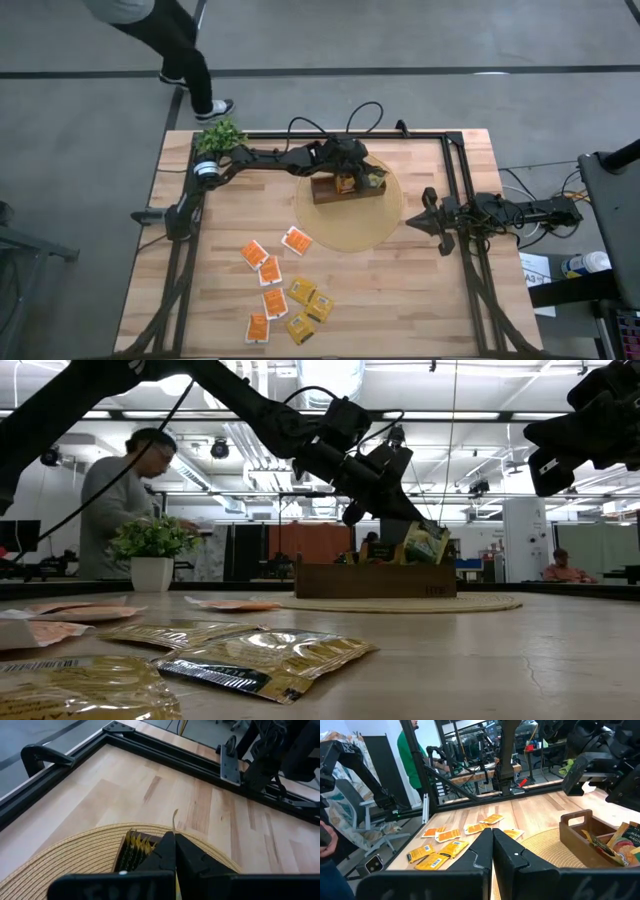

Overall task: Pick & Place Tea
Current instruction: Adjust the yellow tea bag in the right section of the wooden organizer to align the position

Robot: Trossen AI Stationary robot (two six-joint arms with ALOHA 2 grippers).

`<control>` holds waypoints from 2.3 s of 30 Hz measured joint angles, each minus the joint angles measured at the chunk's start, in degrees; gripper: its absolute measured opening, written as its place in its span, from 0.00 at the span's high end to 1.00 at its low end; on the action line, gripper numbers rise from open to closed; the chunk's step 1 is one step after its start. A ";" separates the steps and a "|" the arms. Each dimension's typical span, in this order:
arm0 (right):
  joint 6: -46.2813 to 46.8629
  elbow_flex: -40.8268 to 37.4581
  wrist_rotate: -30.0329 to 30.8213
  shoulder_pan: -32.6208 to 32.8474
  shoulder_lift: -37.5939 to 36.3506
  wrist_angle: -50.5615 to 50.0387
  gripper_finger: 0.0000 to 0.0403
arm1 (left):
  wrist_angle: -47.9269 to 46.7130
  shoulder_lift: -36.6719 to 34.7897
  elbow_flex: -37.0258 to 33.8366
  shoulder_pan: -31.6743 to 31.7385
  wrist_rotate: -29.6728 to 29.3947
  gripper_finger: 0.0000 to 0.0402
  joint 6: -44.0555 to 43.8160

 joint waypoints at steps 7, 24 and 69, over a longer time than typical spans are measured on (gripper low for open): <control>-0.01 -0.01 0.01 0.01 0.00 0.00 0.98 | -0.06 -0.84 -0.46 0.30 -0.01 1.00 -0.11; -0.01 -0.02 0.00 0.01 -0.02 0.00 0.98 | 17.76 -5.64 -14.53 0.13 -6.23 1.00 -9.19; 0.01 0.00 0.06 -0.01 0.00 0.00 0.98 | 35.39 -1.62 -20.86 -2.23 -12.65 1.00 -11.11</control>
